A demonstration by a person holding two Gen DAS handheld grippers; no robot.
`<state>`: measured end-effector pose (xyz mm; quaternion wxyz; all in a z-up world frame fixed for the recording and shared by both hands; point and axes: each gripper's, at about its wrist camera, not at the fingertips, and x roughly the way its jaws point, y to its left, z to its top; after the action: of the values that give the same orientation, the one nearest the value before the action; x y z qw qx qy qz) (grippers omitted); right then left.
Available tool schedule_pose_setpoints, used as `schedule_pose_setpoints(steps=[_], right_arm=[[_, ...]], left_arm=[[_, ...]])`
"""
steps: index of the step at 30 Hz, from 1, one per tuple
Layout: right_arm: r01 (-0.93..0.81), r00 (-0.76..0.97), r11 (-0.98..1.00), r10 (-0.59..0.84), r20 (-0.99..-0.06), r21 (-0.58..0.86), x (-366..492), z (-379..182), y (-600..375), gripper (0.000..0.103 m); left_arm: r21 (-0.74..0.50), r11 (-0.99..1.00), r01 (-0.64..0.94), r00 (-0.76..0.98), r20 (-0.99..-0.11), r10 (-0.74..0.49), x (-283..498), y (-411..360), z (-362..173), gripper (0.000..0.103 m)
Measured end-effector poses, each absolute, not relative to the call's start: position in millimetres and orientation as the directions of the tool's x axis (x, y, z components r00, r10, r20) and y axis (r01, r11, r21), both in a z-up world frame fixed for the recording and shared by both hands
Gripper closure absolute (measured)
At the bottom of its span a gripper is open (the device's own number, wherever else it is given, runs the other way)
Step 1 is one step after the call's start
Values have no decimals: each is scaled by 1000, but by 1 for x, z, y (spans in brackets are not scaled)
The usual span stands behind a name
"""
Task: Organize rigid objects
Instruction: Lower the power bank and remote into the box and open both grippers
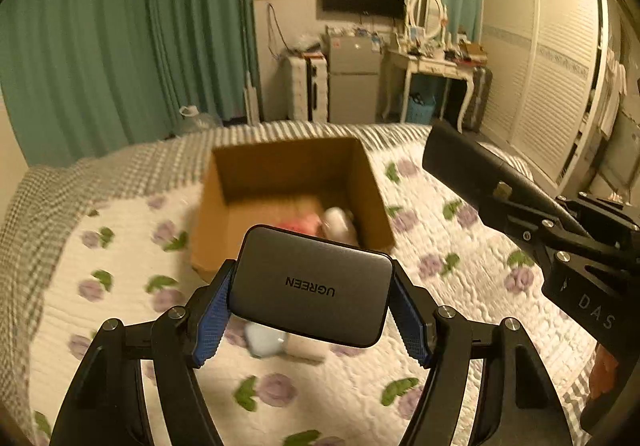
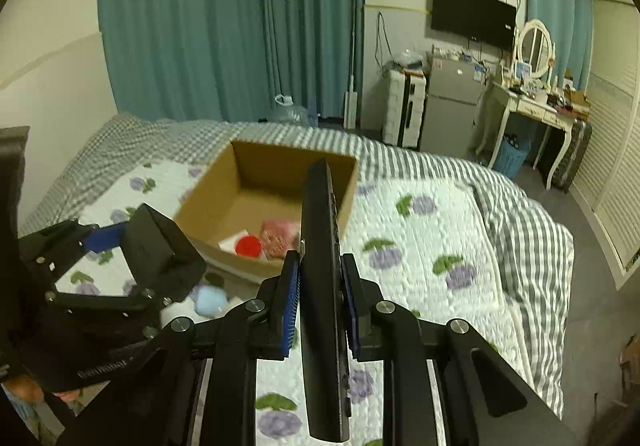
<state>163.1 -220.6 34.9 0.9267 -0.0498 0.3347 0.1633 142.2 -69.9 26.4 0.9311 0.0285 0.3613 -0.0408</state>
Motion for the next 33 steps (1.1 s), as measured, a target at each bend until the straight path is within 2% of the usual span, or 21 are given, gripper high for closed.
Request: schedule_pose_setpoints(steps=[12,15,22,28,33], right_arm=[[-384,727,922,336,-599,52,224,48,-173,84],[-385,727,921,338,-598,52,249,41,-163,84],[-403,709,912,362,-605,74,307,9,-149,84],[-400,664,910,367,-651,105,333,-37,-154,84],[-397,644,911,361,-675,110,339,-54,-157,84]], left_arm=[[75,995,59,767,-642,3,210,-33,40,30],[102,993,64,760,-649,18,238,-30,28,30],[77,994,81,710,-704,-3,291,-25,-28,30],[89,990,105,672,-741,-5,311,-30,-64,29],[40,996,82,600,-800,-17,320,-25,-78,29]])
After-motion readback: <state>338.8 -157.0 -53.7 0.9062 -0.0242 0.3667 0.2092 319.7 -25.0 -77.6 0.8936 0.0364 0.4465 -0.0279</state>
